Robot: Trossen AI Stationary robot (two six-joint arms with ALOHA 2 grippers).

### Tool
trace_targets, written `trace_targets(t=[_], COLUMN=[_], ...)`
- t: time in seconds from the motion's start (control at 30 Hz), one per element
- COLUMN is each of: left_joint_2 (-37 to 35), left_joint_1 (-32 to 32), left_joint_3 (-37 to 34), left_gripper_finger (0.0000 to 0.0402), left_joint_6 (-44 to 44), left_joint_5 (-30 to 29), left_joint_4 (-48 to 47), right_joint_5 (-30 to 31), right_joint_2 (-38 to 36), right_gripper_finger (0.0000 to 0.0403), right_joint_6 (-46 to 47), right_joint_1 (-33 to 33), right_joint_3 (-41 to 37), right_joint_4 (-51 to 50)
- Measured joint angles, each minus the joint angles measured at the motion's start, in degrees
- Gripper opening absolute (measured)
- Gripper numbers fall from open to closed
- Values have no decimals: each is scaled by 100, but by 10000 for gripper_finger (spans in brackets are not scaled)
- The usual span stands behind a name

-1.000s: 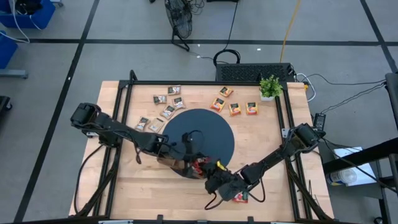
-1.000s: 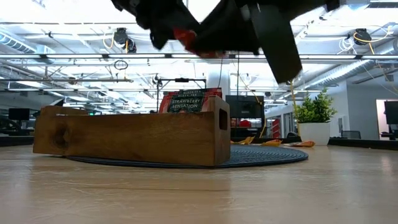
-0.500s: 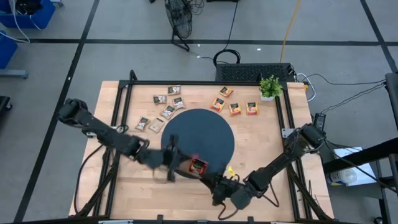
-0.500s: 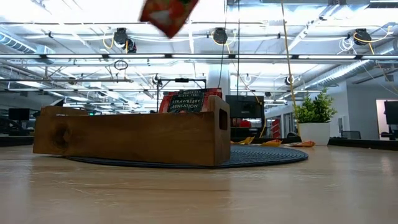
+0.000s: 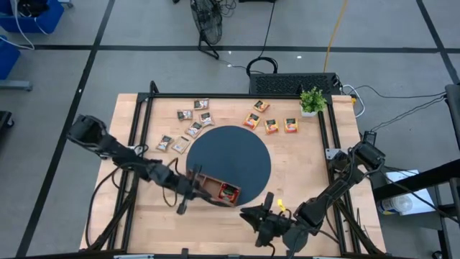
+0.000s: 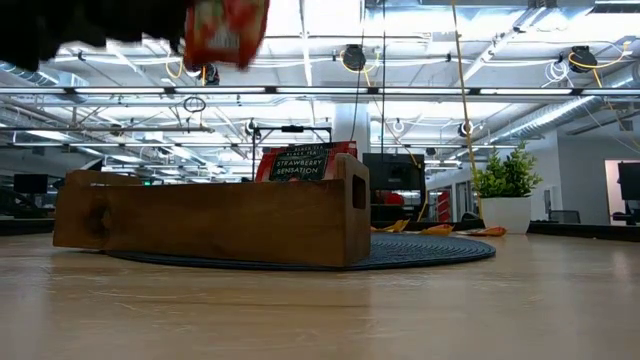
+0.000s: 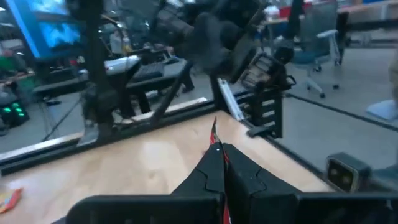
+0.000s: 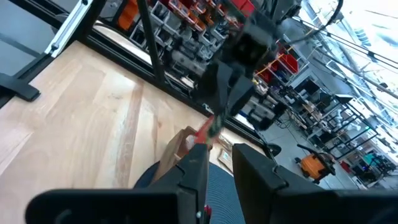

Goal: Pick & Place Tea
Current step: Put the red tea bag into the right section of the wooden organizer

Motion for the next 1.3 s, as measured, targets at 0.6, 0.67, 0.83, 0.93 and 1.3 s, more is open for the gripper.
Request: trace_targets(t=[0.6,0.67,0.83,0.93,1.3], left_joint_2=[1913,2036,2286,2344,2342], left_joint_1=[320,384,590,671,732], left_joint_3=[677,751,798,797,795], left_gripper_finger=[2,2,4,2,6], left_joint_6=[656,641,492,482,440], left_joint_5=[589,688,806,805,827], left_joint_4=[1029,1009,1002,1007,695], right_joint_5=[-4,-4,-4,-4,-4], right_joint_2=[2,2,2,2,2], right_gripper_finger=[61,61,61,61,61], right_joint_6=[4,6,9,6,2], right_joint_1=[-52,-52,-48,-48,-49], right_joint_3=[-2,-2,-2,-2,-2], right_joint_4=[-34,-37,-44,-46,-48])
